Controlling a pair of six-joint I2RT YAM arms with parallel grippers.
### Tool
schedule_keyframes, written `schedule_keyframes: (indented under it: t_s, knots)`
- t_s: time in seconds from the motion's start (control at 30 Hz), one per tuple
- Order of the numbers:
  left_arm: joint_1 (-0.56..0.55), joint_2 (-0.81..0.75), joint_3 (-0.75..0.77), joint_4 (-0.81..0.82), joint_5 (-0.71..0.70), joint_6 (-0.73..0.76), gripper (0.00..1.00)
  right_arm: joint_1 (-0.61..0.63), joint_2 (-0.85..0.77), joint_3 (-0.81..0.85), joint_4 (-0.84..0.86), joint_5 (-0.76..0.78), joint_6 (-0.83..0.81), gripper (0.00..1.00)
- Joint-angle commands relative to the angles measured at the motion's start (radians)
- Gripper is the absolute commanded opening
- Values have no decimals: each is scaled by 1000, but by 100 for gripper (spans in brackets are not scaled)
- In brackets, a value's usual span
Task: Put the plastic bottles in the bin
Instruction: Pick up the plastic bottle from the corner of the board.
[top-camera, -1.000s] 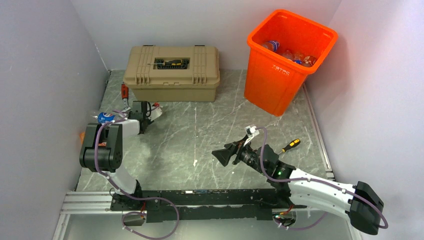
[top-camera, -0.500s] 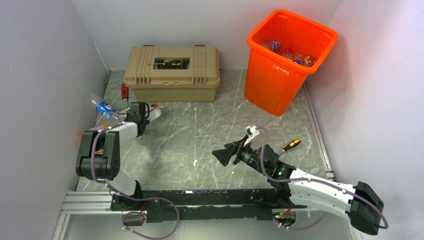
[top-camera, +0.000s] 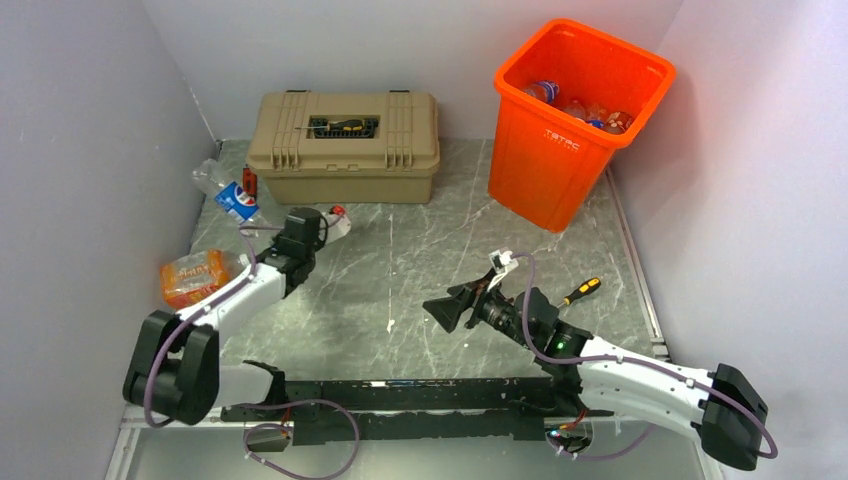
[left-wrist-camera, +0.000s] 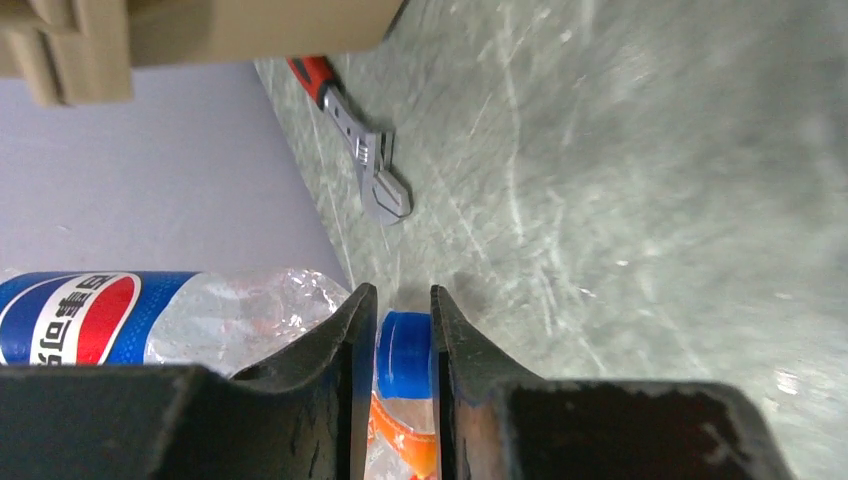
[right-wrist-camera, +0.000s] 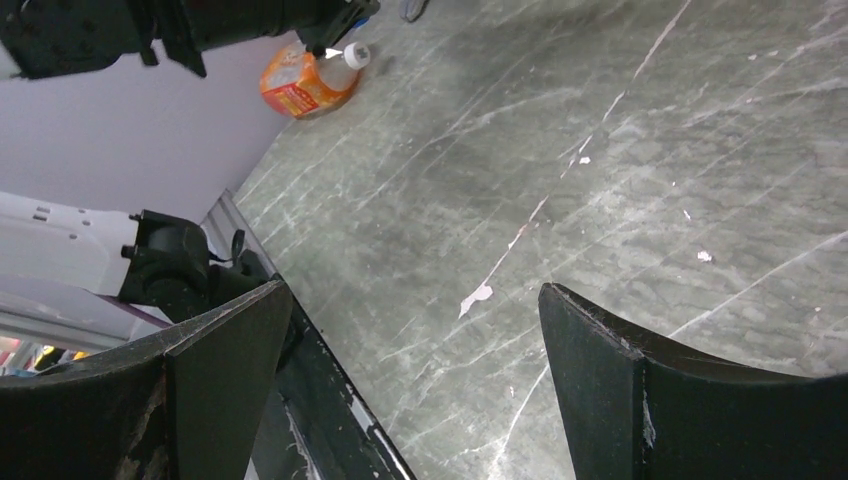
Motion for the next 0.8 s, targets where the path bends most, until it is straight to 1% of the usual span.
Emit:
schedule_keyframes:
  t_s: [0.0, 0.13, 0.17, 0.2, 0.3, 0.37, 0.47, 0.6, 0.7, 0.77]
  knots:
    - [-201, -105, 30, -157, -189, -172, 0, 5, -43, 77, -18, 42, -50, 99]
    - [-461, -174, 74, -293, -378, -304, 0, 4, -105, 119, -107, 84, -92, 99]
    - [-535, -185, 88, -321, -419, -328, 0, 4, -121, 136, -139, 95, -104, 99]
    - [-633, -194, 101, -346, -456, -351, 0, 4, -140, 155, -177, 108, -119, 99]
    - [-824, -184, 134, -368, -538, -363, 0, 3, -198, 234, -319, 144, -154, 99]
    - [-928, -151, 156, -356, -560, -341, 0, -2, -231, 314, -398, 140, -174, 99]
    - [-1054, -112, 141, -221, -578, -232, 0, -8, -233, 468, -546, 117, -205, 100]
    - [-1144, -96, 105, -32, -559, -124, 0, -8, -194, 696, -675, 64, -250, 100]
    - [-1219, -95, 37, 155, -546, 7, 0, -8, -109, 838, -760, -25, -285, 100]
    - [-1264, -93, 1, 237, -533, 67, 0, -8, -22, 928, -827, -104, -307, 100]
